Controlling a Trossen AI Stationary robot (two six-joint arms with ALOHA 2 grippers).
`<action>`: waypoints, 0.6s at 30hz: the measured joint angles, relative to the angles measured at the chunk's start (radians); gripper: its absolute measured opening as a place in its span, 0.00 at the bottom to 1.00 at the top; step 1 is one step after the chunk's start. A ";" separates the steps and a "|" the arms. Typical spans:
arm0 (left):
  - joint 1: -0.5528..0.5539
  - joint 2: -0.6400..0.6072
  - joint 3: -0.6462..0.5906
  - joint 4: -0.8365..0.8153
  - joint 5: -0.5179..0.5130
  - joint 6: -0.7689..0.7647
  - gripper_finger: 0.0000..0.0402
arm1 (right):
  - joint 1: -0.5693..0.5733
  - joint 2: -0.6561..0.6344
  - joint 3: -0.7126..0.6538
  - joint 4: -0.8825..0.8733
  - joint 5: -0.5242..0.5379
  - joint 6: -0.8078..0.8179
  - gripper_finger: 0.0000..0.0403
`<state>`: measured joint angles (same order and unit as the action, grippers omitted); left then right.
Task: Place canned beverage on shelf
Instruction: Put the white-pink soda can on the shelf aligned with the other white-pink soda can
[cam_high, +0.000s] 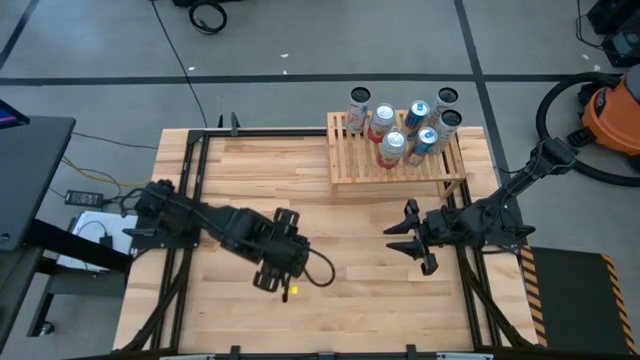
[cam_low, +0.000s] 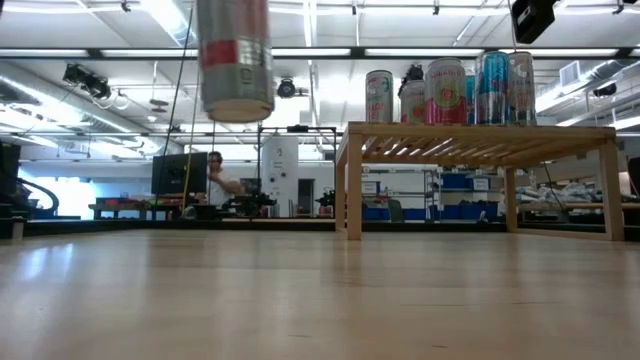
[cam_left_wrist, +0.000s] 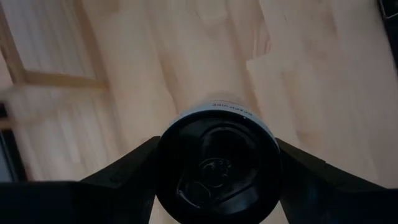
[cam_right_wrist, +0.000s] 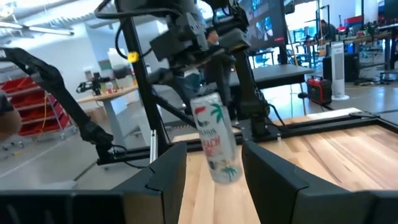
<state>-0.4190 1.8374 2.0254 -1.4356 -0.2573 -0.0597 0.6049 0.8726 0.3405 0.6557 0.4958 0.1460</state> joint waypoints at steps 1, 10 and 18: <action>0.010 0.000 0.000 0.009 0.001 0.026 0.66 | 0.000 0.000 0.000 0.008 -0.001 -0.001 0.41; 0.078 0.000 0.000 0.105 0.071 0.267 0.66 | 0.000 0.000 0.000 0.010 -0.005 -0.016 0.41; 0.094 0.000 -0.001 0.136 0.072 0.416 0.66 | 0.000 0.000 0.000 0.009 -0.011 -0.047 0.41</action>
<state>-0.3250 1.8377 2.0247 -1.2998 -0.1856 0.3561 0.6048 0.8726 0.3405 0.6647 0.4847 0.0995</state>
